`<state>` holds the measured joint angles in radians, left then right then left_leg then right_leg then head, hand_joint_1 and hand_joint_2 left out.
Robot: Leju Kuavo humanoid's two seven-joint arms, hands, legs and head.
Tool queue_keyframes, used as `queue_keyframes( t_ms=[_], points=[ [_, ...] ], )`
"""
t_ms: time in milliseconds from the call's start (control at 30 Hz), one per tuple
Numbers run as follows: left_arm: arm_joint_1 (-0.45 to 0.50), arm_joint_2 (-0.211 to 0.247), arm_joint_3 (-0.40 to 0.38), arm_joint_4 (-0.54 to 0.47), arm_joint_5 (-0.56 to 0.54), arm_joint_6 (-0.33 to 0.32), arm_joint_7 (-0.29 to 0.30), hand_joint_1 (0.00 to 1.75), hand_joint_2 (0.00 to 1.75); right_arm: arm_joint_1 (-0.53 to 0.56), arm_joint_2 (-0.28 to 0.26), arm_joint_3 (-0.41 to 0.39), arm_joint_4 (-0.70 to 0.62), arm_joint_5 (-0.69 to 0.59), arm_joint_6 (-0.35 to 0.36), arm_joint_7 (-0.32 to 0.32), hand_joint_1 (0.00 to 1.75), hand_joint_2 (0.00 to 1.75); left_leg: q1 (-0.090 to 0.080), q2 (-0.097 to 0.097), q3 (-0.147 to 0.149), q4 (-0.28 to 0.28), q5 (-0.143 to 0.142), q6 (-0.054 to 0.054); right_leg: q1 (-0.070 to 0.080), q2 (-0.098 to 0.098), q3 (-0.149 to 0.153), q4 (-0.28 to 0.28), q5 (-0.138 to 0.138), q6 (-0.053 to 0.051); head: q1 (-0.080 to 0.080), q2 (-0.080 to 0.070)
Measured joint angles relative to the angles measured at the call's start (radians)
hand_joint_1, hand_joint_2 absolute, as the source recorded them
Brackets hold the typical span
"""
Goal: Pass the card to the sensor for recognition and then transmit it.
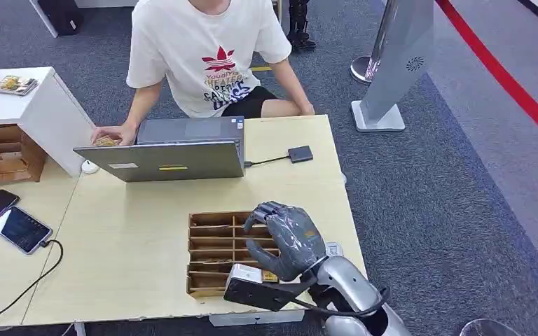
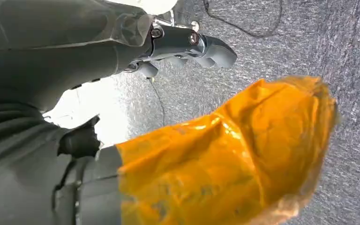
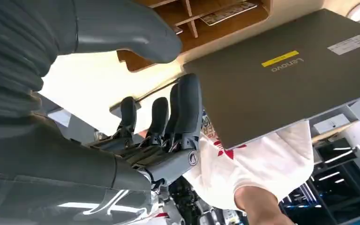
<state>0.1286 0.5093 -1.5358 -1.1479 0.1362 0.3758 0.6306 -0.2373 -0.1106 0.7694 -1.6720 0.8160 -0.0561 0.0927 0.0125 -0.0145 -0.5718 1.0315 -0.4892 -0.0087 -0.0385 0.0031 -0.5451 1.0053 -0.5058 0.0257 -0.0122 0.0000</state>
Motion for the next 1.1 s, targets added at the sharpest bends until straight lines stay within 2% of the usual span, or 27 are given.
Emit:
queue_keyframes(
  t_ms=[67, 133, 500, 600, 800, 933, 1000, 1033, 1067, 1100],
  points=[
    [0.000, 0.000, 0.000, 0.000, 0.000, 0.001, 0.000, 0.00, 0.00, -0.001, 0.000, 0.002, 0.001, 0.000, 0.003, 0.000, 1.15, 1.75, 0.000, 0.000, 0.000, 0.000, 0.000, 0.000, 0.000, 0.000, 0.000, 0.000, 0.000, 0.000, 0.000, 0.000],
    [0.000, 0.000, 0.000, 0.000, 0.002, 0.002, 0.000, 0.00, 0.00, -0.001, 0.000, 0.005, 0.002, 0.000, 0.006, 0.000, 1.08, 1.75, 0.000, 0.000, 0.000, 0.000, 0.000, 0.000, 0.000, 0.000, 0.000, 0.000, 0.000, 0.000, 0.000, 0.000],
    [0.001, 0.000, -0.002, 0.000, 0.007, 0.008, 0.000, 0.00, 0.00, -0.003, 0.001, 0.033, 0.009, -0.003, 0.024, -0.003, 1.08, 1.75, 0.000, 0.000, 0.000, 0.000, 0.000, 0.000, 0.000, 0.000, 0.000, 0.000, 0.000, 0.000, 0.000, 0.000],
    [0.001, 0.000, -0.002, 0.000, 0.007, 0.008, 0.000, 0.00, 0.00, -0.004, 0.001, 0.036, 0.009, -0.003, 0.027, -0.003, 1.15, 1.75, 0.000, 0.000, 0.000, 0.000, 0.000, 0.000, 0.000, 0.000, 0.000, 0.000, 0.000, 0.000, 0.000, 0.000],
    [0.000, 0.000, -0.002, 0.000, 0.003, 0.004, 0.000, 0.00, 0.00, -0.013, 0.008, 0.049, 0.028, -0.011, 0.042, -0.002, 0.96, 1.75, 0.000, 0.000, 0.000, 0.000, 0.000, 0.000, 0.000, 0.000, 0.000, 0.000, 0.000, 0.000, 0.000, 0.000],
    [-0.002, 0.001, -0.003, 0.000, -0.004, -0.002, 0.000, 0.00, 0.00, -0.036, 0.026, 0.053, 0.066, -0.020, 0.049, 0.011, 0.98, 1.75, 0.000, 0.000, 0.000, 0.000, 0.000, 0.000, 0.000, 0.000, 0.000, 0.000, 0.000, 0.000, 0.000, 0.000],
    [-0.030, -0.015, -0.002, -0.003, -0.108, -0.071, -0.030, 0.00, 0.00, -0.048, 0.039, 0.054, 0.092, -0.022, 0.068, 0.006, 0.99, 1.75, 0.000, -0.001, -0.001, 0.000, 0.001, 0.001, 0.000, -0.003, 0.000, 0.000, 0.000, 0.001, 0.000, 0.000],
    [-0.068, -0.033, 0.002, 0.009, -0.225, -0.151, -0.076, 0.00, 0.00, -0.061, 0.049, 0.061, 0.107, -0.029, 0.093, -0.013, 0.98, 1.75, -0.002, -0.002, -0.002, 0.000, 0.003, 0.004, -0.002, -0.006, 0.000, 0.000, 0.001, 0.002, -0.001, 0.000],
    [-0.129, -0.074, 0.010, 0.098, -0.395, -0.289, -0.168, 0.00, 0.00, -0.079, 0.067, 0.078, 0.128, -0.035, 0.110, -0.017, 0.99, 1.75, -0.007, -0.008, -0.004, -0.002, 0.007, 0.009, -0.006, -0.010, -0.001, 0.000, 0.003, 0.004, -0.002, 0.000],
    [-0.199, -0.128, 0.015, 0.210, -0.572, -0.429, -0.304, 0.00, 0.00, -0.097, 0.092, 0.096, 0.147, -0.044, 0.115, -0.009, 1.01, 1.75, -0.012, -0.016, -0.004, -0.006, 0.012, 0.006, -0.014, -0.016, -0.002, 0.002, 0.003, 0.005, -0.005, 0.000]
  ],
)
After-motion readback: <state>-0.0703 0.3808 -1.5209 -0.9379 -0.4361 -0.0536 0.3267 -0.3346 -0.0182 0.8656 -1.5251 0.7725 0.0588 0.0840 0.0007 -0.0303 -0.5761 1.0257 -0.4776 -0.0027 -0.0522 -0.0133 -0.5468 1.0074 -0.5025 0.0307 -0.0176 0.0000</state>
